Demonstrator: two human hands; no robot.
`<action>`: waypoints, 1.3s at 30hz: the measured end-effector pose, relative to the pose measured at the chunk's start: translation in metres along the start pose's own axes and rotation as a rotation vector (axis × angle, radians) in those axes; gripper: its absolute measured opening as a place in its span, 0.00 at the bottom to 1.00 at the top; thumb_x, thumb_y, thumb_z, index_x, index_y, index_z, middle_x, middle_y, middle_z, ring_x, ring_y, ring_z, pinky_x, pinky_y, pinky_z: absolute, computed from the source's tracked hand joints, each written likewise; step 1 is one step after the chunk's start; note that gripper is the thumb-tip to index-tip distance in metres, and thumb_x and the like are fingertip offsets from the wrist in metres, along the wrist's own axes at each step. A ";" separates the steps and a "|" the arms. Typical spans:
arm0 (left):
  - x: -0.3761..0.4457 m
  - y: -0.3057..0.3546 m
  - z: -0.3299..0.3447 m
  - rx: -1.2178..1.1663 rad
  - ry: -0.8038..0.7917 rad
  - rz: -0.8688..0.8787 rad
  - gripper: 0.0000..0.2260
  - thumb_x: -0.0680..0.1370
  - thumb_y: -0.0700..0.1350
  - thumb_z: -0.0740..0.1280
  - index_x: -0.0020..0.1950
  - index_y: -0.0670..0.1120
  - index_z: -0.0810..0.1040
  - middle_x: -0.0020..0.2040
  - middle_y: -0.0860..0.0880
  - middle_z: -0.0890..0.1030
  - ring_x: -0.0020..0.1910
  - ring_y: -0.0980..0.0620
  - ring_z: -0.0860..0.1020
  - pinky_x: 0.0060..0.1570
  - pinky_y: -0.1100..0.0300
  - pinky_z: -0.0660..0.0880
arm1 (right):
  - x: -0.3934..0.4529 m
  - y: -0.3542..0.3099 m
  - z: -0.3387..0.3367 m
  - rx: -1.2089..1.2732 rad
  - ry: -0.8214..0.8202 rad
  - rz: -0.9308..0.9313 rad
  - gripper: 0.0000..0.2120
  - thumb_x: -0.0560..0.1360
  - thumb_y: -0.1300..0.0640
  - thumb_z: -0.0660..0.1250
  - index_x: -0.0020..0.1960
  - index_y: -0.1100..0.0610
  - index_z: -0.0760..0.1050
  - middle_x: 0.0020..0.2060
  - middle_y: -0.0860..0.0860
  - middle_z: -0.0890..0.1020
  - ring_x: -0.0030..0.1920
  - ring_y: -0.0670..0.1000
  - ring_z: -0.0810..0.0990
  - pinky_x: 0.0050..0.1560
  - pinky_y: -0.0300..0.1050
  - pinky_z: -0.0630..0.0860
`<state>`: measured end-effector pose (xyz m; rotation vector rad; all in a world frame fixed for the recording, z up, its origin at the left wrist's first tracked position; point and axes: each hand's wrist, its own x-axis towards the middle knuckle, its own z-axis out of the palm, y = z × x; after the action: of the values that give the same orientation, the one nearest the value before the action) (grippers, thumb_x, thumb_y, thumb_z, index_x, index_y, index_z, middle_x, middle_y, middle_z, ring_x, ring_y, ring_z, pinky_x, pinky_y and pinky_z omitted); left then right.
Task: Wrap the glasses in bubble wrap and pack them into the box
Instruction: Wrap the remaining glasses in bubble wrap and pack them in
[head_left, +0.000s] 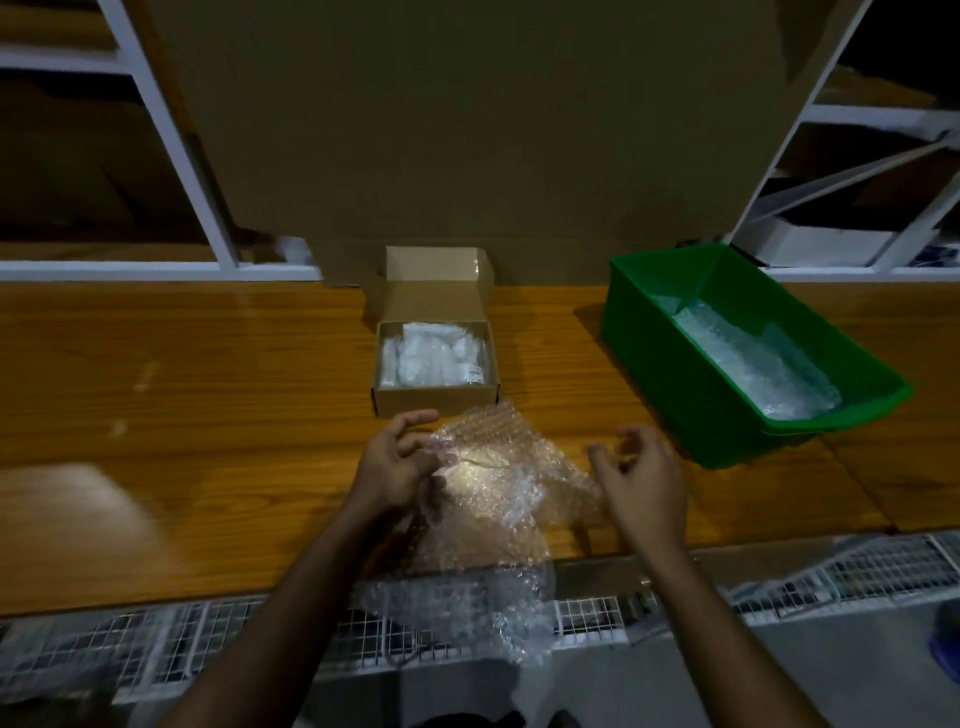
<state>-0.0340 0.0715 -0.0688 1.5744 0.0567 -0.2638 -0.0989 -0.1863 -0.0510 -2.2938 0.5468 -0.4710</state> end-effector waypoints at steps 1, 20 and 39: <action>0.000 0.000 -0.001 -0.001 -0.009 0.003 0.20 0.76 0.31 0.70 0.62 0.49 0.75 0.50 0.40 0.84 0.47 0.45 0.83 0.39 0.59 0.80 | 0.018 0.005 0.003 -0.085 -0.120 0.020 0.23 0.75 0.42 0.70 0.63 0.55 0.73 0.53 0.52 0.79 0.54 0.56 0.79 0.50 0.50 0.76; 0.013 0.013 -0.019 0.650 -0.335 -0.106 0.40 0.69 0.42 0.80 0.76 0.49 0.63 0.52 0.48 0.81 0.45 0.54 0.80 0.38 0.61 0.76 | 0.075 0.028 -0.032 0.036 -0.634 0.361 0.09 0.74 0.57 0.74 0.47 0.62 0.79 0.39 0.57 0.81 0.36 0.53 0.78 0.37 0.42 0.74; -0.033 -0.046 0.029 1.347 -0.130 0.330 0.35 0.78 0.67 0.51 0.80 0.50 0.58 0.80 0.48 0.59 0.77 0.47 0.58 0.71 0.49 0.59 | 0.062 0.021 -0.063 -0.395 -0.113 -0.024 0.14 0.75 0.53 0.71 0.60 0.52 0.77 0.49 0.55 0.83 0.47 0.57 0.81 0.46 0.51 0.80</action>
<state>-0.0795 0.0483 -0.1070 2.8437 -0.5943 -0.1258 -0.0815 -0.2672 -0.0133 -2.6858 0.5979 -0.2574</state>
